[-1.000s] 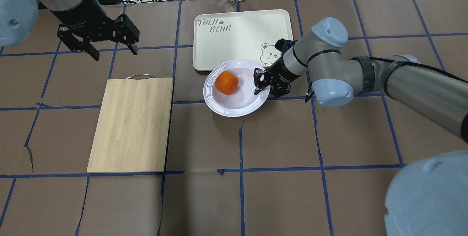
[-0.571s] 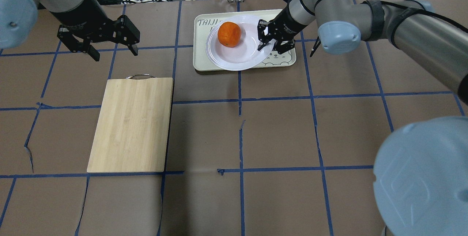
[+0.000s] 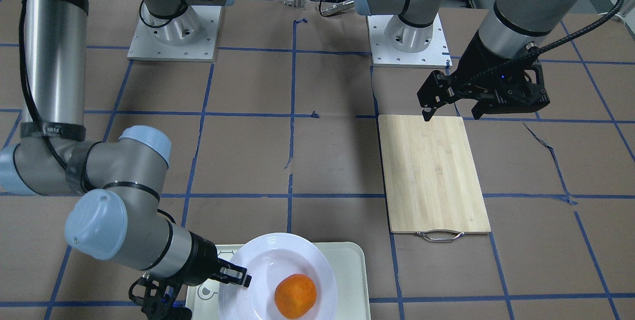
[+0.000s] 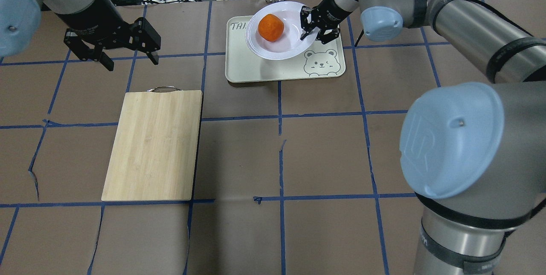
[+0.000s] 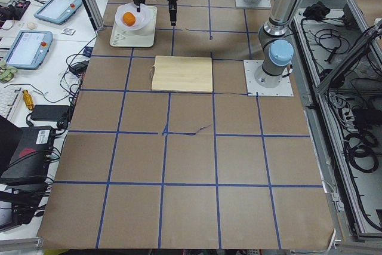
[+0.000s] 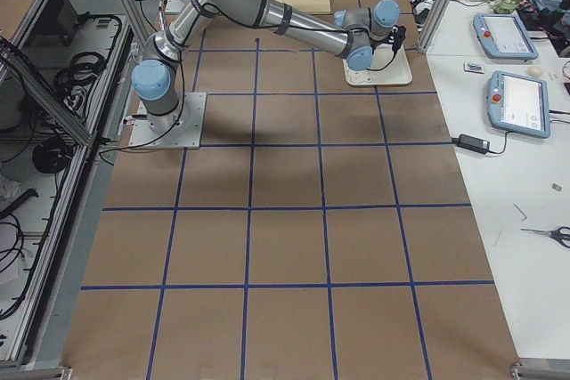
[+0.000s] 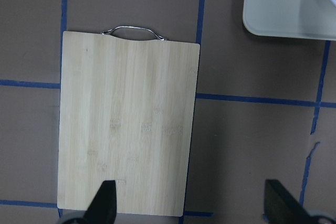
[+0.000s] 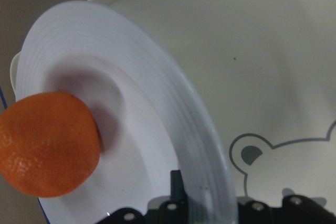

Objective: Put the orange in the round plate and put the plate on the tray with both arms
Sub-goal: 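Slide the plate with the right gripper onto the bear tray, then release the plate rim and raise the right gripper away from the tray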

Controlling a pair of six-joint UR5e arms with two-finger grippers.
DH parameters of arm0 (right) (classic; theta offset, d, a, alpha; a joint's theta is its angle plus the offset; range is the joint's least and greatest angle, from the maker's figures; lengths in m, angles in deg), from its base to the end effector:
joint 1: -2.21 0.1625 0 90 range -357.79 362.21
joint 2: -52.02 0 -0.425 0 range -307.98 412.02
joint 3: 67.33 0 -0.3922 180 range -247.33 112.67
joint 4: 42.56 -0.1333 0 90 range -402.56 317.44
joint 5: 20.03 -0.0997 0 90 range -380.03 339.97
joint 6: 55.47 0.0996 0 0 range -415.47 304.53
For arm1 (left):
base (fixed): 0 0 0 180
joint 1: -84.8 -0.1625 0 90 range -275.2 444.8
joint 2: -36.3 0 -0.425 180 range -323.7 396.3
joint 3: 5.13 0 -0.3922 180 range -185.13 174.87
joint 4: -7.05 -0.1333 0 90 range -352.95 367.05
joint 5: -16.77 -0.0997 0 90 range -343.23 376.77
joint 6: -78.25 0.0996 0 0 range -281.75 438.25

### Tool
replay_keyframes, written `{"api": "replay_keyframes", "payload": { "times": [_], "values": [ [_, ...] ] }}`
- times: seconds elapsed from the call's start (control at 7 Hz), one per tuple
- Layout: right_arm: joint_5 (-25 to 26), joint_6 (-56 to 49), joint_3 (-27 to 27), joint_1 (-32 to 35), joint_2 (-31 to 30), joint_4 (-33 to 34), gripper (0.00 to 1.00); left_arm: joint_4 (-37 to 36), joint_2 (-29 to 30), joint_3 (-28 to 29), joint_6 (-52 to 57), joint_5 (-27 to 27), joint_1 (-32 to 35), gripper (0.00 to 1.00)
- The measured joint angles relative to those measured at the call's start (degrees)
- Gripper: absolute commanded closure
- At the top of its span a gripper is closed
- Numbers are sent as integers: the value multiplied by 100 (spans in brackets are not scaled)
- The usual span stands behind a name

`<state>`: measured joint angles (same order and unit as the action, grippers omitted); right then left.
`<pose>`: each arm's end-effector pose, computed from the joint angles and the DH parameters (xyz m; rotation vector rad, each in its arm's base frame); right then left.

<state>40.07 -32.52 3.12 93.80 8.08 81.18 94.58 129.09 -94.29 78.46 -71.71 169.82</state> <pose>0.2042 -0.7614 0.2092 0.4397 2.5688 -0.0130 -0.0909 -0.5231 0.4750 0.1295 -3.1128 0.0160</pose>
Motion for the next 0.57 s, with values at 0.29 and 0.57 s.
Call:
{"api": "replay_keyframes", "payload": {
  "times": [0.29,0.57],
  "values": [
    [-1,102,9,0,63,9,0,-2,-19,-63,35,5,-3,0],
    [355,273,-246,-15,-101,-138,0,-8,-36,-80,44,6,-3,0]
  ]
}}
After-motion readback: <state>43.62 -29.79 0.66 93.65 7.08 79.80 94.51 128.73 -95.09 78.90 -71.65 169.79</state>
